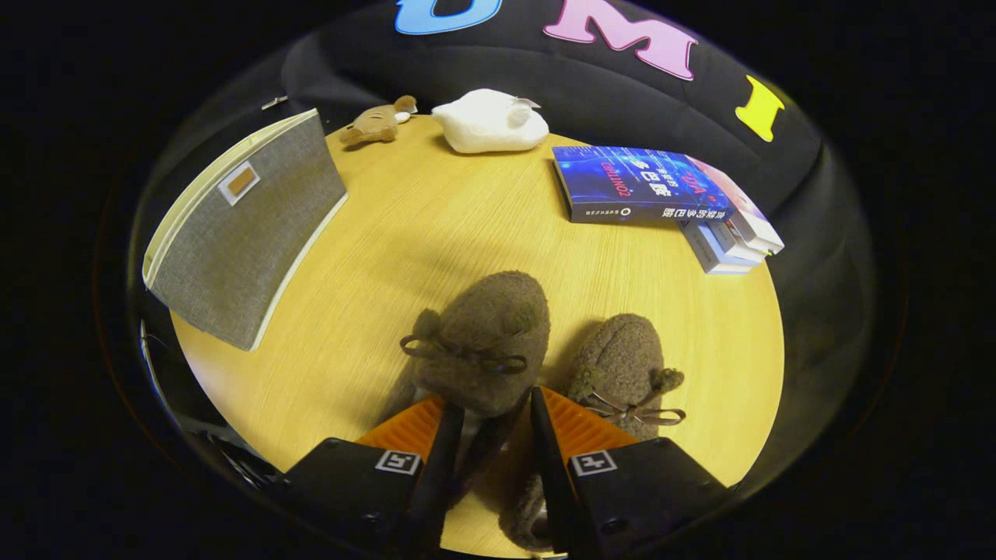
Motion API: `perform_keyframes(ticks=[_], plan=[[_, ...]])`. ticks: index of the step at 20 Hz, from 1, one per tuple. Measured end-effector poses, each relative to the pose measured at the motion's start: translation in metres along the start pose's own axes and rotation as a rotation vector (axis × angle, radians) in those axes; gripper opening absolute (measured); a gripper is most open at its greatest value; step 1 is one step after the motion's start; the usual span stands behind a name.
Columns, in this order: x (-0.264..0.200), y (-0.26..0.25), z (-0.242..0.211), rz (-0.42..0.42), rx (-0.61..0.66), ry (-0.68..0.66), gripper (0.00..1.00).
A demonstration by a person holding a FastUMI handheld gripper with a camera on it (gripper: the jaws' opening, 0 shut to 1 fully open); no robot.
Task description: Open the storage box then place both shoes into the box .Put the left shoe in first, then the right shoe, with the right side of both shoes facing outward in a uniform manner.
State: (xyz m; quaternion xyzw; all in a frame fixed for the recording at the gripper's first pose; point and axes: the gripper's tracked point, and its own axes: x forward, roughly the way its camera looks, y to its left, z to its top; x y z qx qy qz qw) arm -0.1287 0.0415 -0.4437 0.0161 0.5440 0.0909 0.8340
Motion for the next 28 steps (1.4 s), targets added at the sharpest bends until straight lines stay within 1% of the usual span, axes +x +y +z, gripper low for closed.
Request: perform_keyframes(ticks=[2,3,4,5,7,10,12,17,22,28], plan=[[0.007,-0.006,0.002,-0.027,0.02,-0.002,0.42],[0.009,-0.007,0.002,-0.03,0.042,0.002,0.32],[0.01,-0.01,0.002,-0.037,0.063,0.006,0.29],[0.01,-0.013,0.003,-0.045,0.079,0.004,0.21],[0.008,-0.013,0.007,-0.046,0.11,-0.007,0.06],[-0.003,-0.009,0.014,-0.03,0.139,-0.039,0.05],[-0.018,-0.003,0.027,-0.014,0.159,-0.069,0.05],[-0.062,0.023,0.087,0.047,0.2,-0.171,0.05],[-0.101,0.068,0.159,0.12,0.209,-0.245,0.05],[-0.118,0.153,0.219,0.212,0.165,-0.254,0.05]])
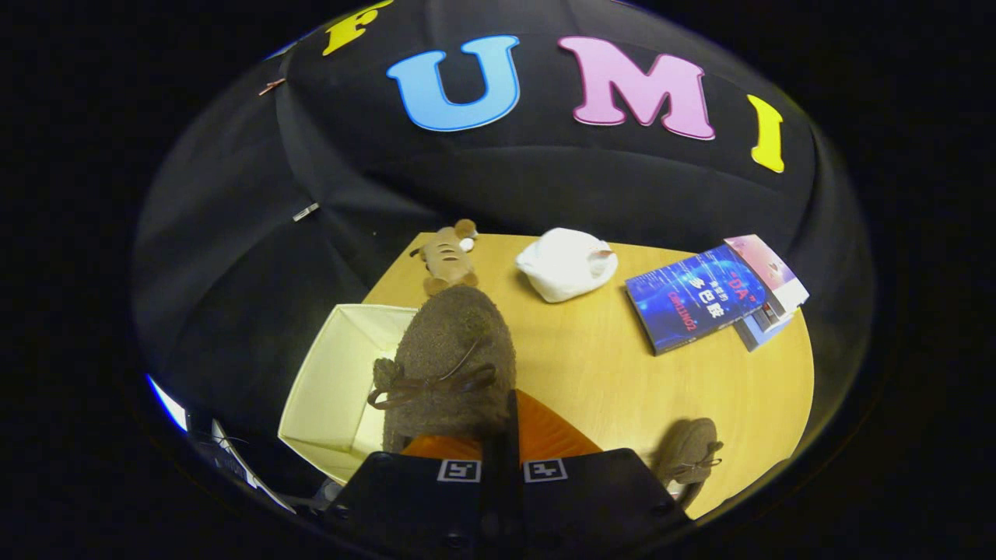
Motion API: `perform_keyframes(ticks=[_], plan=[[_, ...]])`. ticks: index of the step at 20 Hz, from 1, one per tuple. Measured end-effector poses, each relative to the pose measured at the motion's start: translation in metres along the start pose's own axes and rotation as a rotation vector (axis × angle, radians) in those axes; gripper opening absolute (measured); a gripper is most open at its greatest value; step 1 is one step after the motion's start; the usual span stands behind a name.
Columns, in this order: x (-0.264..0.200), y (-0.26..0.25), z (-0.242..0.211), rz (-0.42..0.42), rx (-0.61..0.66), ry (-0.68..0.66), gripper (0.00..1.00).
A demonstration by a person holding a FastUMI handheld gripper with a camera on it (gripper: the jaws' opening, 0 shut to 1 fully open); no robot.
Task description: Open the storage box then place both shoes into the box .Put the left shoe in first, then the right shoe, with the right side of both shoes facing outward in a uniform manner.
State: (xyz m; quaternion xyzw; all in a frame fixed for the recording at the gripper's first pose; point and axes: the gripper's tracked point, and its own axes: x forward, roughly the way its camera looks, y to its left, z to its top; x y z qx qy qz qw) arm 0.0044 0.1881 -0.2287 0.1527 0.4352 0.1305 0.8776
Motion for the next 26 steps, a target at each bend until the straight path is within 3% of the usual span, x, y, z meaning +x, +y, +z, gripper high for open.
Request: perform_keyframes(ticks=[5,10,17,20,24,26], plan=[[0.026,0.079,0.01,0.061,-0.001,0.033,0.05],[0.066,0.135,-0.018,0.074,0.006,0.139,0.06],[0.11,0.147,-0.059,-0.024,0.014,0.243,0.05],[0.121,0.154,-0.069,-0.029,0.017,0.277,0.06],[0.121,0.189,-0.086,0.082,0.027,0.329,0.21],[0.118,0.194,-0.088,0.112,0.003,0.335,0.33]])
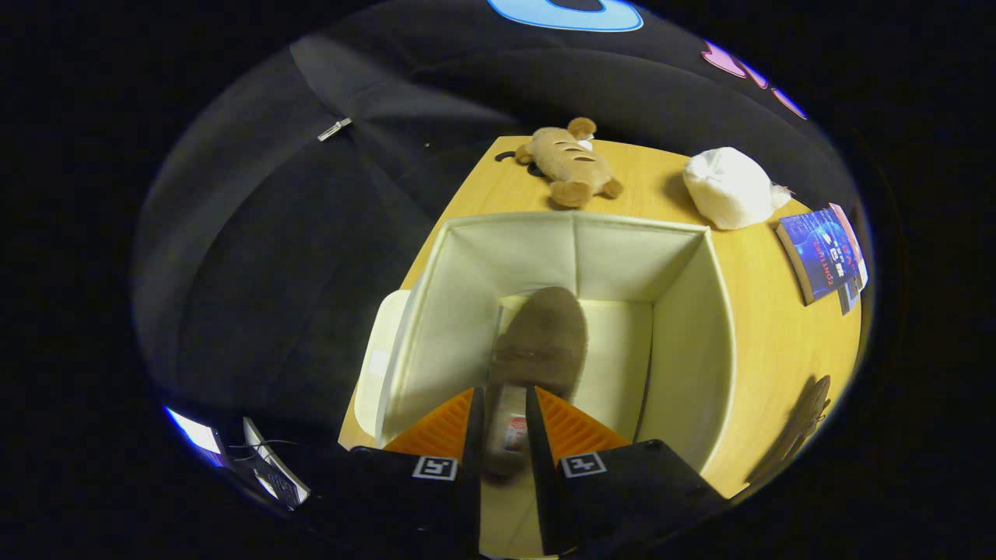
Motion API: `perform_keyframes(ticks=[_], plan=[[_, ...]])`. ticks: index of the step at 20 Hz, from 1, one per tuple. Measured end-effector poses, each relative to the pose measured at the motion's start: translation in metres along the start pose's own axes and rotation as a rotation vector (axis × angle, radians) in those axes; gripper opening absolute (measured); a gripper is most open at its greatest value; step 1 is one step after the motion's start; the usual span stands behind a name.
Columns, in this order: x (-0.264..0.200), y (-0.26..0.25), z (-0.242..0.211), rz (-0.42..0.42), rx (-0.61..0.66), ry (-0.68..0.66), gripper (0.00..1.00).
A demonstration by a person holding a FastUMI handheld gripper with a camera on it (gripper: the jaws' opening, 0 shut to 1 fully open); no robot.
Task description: Open the storage box then place both shoes into the box .Put the left shoe in first, then the right shoe, with the right side of both shoes facing outward in a uniform manner.
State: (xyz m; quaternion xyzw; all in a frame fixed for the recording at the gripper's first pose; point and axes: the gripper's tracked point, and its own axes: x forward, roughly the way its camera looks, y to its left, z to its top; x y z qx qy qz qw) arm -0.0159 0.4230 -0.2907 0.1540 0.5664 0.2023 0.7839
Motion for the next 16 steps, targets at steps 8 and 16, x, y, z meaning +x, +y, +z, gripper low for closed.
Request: perform_keyframes(ticks=[8,16], plan=[[-0.039,-0.003,0.011,0.059,-0.102,-0.098,0.59],[-0.117,-0.044,0.021,0.105,-0.163,-0.265,0.95]])
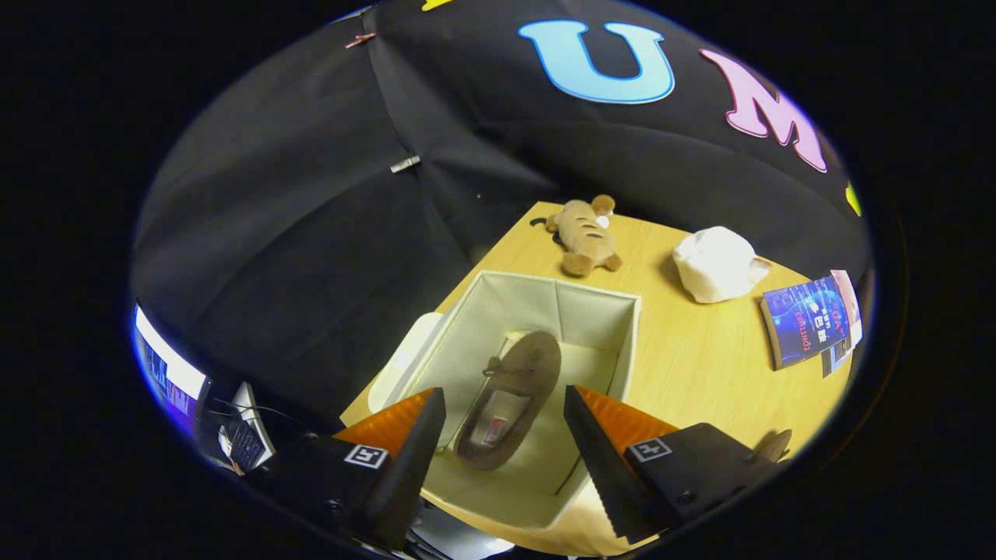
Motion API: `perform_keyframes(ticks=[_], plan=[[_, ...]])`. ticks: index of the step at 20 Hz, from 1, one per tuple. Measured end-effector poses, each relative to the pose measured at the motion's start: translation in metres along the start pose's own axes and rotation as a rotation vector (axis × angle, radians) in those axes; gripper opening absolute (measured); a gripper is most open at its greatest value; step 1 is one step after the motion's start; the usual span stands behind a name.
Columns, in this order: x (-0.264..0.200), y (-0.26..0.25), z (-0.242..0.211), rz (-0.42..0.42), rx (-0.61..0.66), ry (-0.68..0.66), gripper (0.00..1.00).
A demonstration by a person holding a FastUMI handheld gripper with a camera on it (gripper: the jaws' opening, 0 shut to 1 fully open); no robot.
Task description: Open the storage box then place both shoes into the box .Put the left shoe in first, then the right shoe, with the right side of both shoes facing outward in a uniform manner.
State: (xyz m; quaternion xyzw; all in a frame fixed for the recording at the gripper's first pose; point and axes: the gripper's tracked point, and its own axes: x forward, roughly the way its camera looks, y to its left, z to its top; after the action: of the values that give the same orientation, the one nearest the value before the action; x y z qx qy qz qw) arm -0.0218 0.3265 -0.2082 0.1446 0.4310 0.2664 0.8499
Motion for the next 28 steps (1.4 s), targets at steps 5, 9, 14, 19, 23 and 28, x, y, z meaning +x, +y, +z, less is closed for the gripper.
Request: perform_keyframes(ticks=[5,9,14,19,23,28], plan=[[-0.046,-0.075,-0.002,-0.118,0.0,-0.063,0.98],[-0.081,-0.164,-0.039,-0.257,0.059,-0.041,0.98],[-0.134,-0.282,-0.121,-0.473,0.191,0.061,0.98],[-0.18,-0.348,-0.199,-0.633,0.237,0.179,0.98],[-0.177,-0.37,-0.25,-0.654,0.276,0.292,0.97],[-0.141,-0.39,-0.246,-0.639,0.248,0.283,0.8]])
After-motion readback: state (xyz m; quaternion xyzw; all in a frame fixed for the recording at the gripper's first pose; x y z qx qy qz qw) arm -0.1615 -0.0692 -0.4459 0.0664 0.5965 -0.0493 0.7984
